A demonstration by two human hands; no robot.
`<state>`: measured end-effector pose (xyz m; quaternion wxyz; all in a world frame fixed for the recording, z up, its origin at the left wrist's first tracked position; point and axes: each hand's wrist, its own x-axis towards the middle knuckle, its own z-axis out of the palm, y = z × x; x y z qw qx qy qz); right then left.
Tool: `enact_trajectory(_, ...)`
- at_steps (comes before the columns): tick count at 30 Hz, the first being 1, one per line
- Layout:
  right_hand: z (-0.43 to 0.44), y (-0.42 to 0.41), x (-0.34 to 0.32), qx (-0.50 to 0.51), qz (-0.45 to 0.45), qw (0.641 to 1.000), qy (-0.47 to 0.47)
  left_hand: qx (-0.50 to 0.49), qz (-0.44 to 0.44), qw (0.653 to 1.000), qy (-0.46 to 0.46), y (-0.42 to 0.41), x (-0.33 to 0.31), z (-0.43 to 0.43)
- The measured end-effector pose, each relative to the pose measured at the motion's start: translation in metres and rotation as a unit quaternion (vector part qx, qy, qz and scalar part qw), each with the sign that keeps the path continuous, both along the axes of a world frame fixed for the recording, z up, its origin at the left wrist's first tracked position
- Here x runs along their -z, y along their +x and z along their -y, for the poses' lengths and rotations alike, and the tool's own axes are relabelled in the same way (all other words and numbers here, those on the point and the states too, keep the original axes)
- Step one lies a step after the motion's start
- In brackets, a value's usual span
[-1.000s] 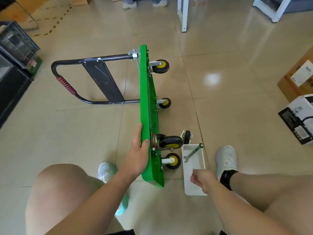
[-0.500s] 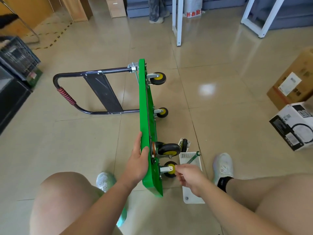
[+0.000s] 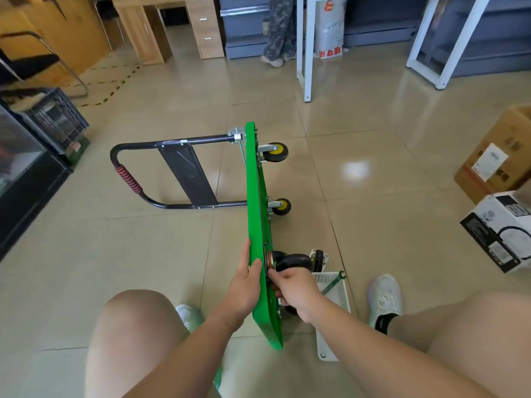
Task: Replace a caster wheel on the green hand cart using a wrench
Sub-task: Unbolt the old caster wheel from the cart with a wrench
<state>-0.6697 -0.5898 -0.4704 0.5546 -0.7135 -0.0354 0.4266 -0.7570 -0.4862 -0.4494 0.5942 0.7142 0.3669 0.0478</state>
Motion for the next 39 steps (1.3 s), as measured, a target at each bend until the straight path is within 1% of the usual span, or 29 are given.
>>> enact_trajectory(2,-0.001,0.002,0.002,0.005,-0.028,0.999,0.019,-0.006,-0.004,1.000,0.002,0.000,-0.001,0.001)
enact_trajectory(4,0.000,0.004,0.003,0.009,-0.035,0.999,0.021,-0.010,-0.008,1.000,0.004,0.001,-0.001,0.002)
enact_trajectory(8,-0.001,0.006,0.008,0.050,-0.097,0.994,0.029,-0.007,0.002,1.000,0.000,0.001,0.000,0.001)
enact_trajectory(12,-0.003,0.006,0.012,0.017,-0.055,0.998,0.013,-0.009,-0.002,1.000,0.002,0.001,0.004,-0.001)
enact_trajectory(16,-0.004,0.007,0.015,0.030,-0.099,0.994,0.019,-0.008,0.007,1.000,-0.002,0.001,0.003,0.000)
enact_trajectory(20,-0.005,0.006,0.021,0.019,-0.078,0.997,0.019,-0.014,0.006,1.000,-0.005,0.001,0.002,0.001)
enact_trajectory(21,-0.005,0.007,0.021,0.017,-0.085,0.996,0.024,-0.014,0.005,1.000,-0.005,0.001,0.002,0.001)
enact_trajectory(25,-0.007,0.007,0.021,0.047,-0.164,0.985,0.034,-0.015,0.015,1.000,-0.015,0.001,0.002,0.001)
enact_trajectory(27,-0.008,0.007,0.022,0.051,-0.156,0.986,0.015,-0.014,0.016,1.000,-0.018,0.001,0.002,0.001)
enact_trajectory(29,-0.008,0.007,0.023,0.043,-0.139,0.989,0.020,-0.012,0.013,1.000,-0.017,0.001,0.002,0.002)
enact_trajectory(34,-0.008,0.010,0.019,0.066,-0.190,0.979,0.041,-0.015,0.014,1.000,-0.017,0.001,0.002,0.002)
enact_trajectory(39,-0.012,0.010,0.022,0.060,-0.160,0.984,0.040,-0.016,0.012,1.000,-0.019,0.001,0.002,0.002)
